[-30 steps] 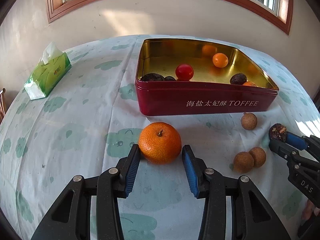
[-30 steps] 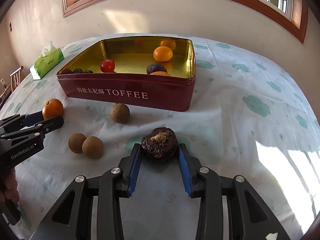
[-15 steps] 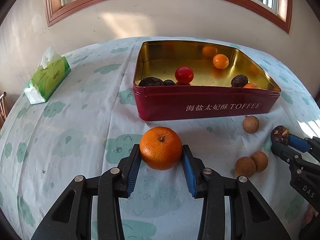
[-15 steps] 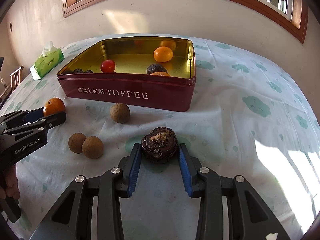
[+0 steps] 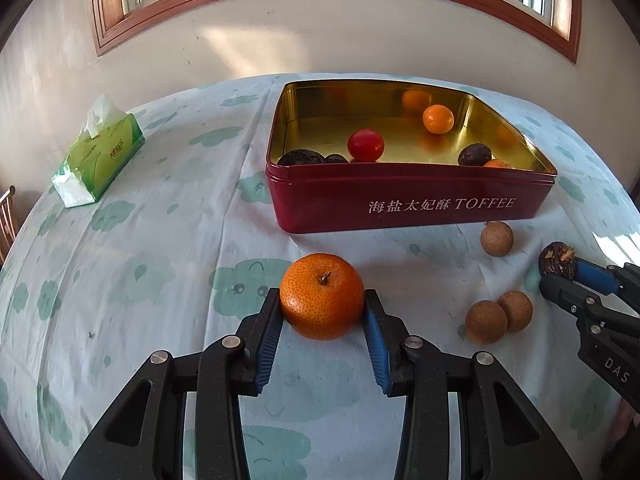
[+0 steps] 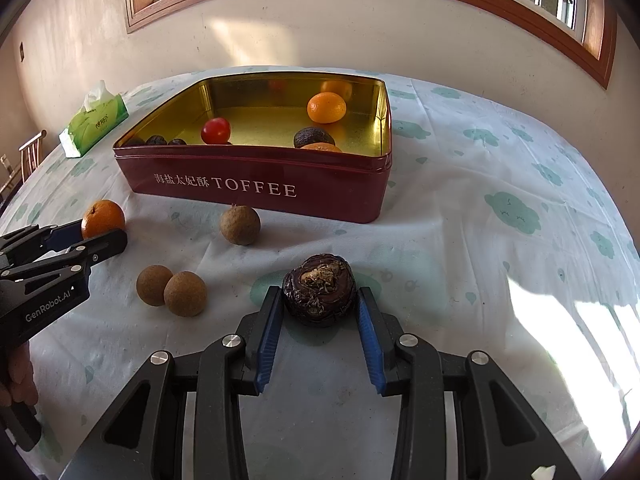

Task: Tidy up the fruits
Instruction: 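Carry the mandarin and dried fruit over the tin and open both grippers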

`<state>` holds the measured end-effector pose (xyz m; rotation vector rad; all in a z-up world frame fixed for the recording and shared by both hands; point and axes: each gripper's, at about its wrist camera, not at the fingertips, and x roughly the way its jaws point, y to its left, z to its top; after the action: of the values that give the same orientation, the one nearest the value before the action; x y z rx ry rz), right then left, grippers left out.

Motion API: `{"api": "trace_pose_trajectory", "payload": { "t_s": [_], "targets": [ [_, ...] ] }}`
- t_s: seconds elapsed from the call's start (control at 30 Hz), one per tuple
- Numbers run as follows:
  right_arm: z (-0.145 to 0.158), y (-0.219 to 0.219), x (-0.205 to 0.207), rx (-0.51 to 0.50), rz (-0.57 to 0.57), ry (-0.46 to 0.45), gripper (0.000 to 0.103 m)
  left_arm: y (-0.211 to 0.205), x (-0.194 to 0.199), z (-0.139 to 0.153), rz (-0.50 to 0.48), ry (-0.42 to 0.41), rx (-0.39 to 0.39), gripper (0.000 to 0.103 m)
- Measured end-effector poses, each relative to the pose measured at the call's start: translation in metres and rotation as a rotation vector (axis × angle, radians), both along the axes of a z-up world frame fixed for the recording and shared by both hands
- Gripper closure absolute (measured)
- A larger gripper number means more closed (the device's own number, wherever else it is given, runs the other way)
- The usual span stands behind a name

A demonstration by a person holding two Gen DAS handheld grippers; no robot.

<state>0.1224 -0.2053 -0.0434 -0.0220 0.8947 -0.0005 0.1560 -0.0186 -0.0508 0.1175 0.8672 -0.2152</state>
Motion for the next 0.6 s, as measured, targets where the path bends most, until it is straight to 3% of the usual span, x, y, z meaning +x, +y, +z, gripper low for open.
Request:
{"api": "trace_pose_trajectory", "payload": {
  "t_s": [0.6],
  "targets": [
    [0.009,0.003,0.000,-0.004,0.000,0.034,0.069,0.002,-0.010,0.008,-0.004,0.003,-0.020,0.062]
  ]
}}
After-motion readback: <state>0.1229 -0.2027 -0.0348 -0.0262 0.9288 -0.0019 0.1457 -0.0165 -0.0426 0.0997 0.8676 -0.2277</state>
